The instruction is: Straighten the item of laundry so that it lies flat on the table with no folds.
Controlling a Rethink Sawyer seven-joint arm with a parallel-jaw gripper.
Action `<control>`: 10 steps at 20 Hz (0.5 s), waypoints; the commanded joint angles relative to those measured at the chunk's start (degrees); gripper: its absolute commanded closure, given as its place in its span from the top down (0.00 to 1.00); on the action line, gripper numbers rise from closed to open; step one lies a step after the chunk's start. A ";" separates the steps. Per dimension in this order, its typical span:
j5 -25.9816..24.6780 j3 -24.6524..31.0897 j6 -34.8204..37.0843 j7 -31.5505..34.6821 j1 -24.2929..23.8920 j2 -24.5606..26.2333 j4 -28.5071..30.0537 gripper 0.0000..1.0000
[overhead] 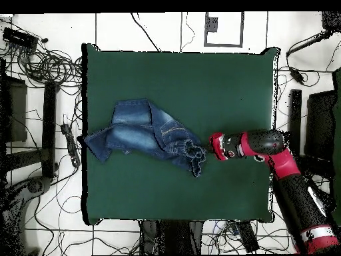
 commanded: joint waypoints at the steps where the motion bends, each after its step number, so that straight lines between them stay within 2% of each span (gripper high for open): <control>1: -7.75 -1.52 -6.28 -14.87 0.49 -5.74 -0.04 0.00; 2: -7.77 -2.06 -7.44 -11.83 0.32 -7.52 2.54 0.00; 5: -7.70 -1.52 -9.32 -9.45 -0.50 -8.99 5.39 0.00; 10: -8.75 -1.44 -11.83 -9.74 -1.99 -9.33 7.15 0.00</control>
